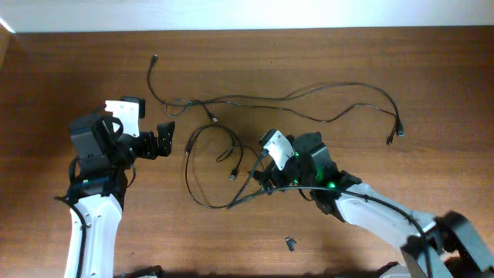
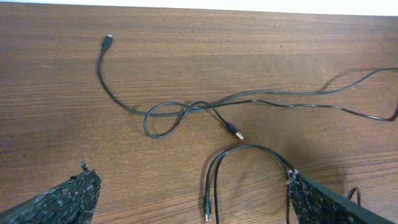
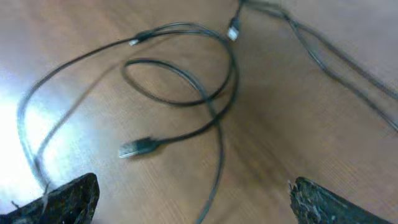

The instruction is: Untangle cables

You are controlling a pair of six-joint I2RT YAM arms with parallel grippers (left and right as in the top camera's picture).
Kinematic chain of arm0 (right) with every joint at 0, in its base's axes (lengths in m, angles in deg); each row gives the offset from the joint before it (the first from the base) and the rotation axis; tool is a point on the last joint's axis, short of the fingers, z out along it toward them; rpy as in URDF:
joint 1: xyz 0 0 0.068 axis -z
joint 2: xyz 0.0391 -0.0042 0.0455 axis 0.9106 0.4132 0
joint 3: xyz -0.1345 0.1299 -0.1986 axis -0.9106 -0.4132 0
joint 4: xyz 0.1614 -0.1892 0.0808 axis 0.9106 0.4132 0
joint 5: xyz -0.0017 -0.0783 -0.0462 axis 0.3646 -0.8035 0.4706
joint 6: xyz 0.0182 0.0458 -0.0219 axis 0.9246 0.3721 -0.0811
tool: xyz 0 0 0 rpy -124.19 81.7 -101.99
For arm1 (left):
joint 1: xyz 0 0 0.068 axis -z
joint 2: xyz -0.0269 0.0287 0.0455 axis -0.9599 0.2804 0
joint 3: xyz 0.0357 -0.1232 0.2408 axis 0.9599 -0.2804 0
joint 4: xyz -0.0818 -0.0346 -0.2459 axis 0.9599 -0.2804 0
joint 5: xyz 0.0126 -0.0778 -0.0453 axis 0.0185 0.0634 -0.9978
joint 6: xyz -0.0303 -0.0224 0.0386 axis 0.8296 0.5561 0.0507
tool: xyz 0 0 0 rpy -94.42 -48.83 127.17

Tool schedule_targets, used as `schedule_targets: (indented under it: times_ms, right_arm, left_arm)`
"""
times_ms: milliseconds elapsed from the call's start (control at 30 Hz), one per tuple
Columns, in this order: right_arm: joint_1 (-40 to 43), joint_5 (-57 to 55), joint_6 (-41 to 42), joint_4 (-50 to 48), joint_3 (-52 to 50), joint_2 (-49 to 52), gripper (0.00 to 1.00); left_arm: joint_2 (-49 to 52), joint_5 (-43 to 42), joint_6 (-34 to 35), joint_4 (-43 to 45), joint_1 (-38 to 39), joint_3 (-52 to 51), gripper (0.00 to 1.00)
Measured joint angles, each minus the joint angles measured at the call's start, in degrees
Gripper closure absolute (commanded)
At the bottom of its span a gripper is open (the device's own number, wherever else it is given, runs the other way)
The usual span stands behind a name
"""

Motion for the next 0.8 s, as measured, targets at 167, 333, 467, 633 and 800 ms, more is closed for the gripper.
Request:
schedule_targets:
  times_ms: [167, 333, 467, 633, 800]
  right_arm:
    - [0.0, -2.1, -3.5, -4.9, 0.0, 4.4, 0.01]
    - [0.0, -2.6, -7.1, -7.4, 0.0, 4.7, 0.01]
    - [-0.1, -2.6, -4.9, -6.0, 0.3, 4.7, 0.01]
    - [-0.7, -6.1, -7.4, -3.6, 3.0, 4.8, 0.01]
    - [-0.7, -7.9, -18.0, -5.5, 3.1, 5.0, 0.01]
  left_arm:
    - [0.0, 0.0, 0.0, 0.0, 0.0, 0.0, 0.01]
    - [0.0, 0.0, 0.0, 0.0, 0.0, 0.0, 0.01]
    - [0.0, 0.0, 0.0, 0.0, 0.0, 0.0, 0.01]
    - [0.0, 0.0, 0.0, 0.0, 0.0, 0.0, 0.01]
    - [0.0, 0.0, 0.0, -0.1, 0.0, 0.0, 0.01]
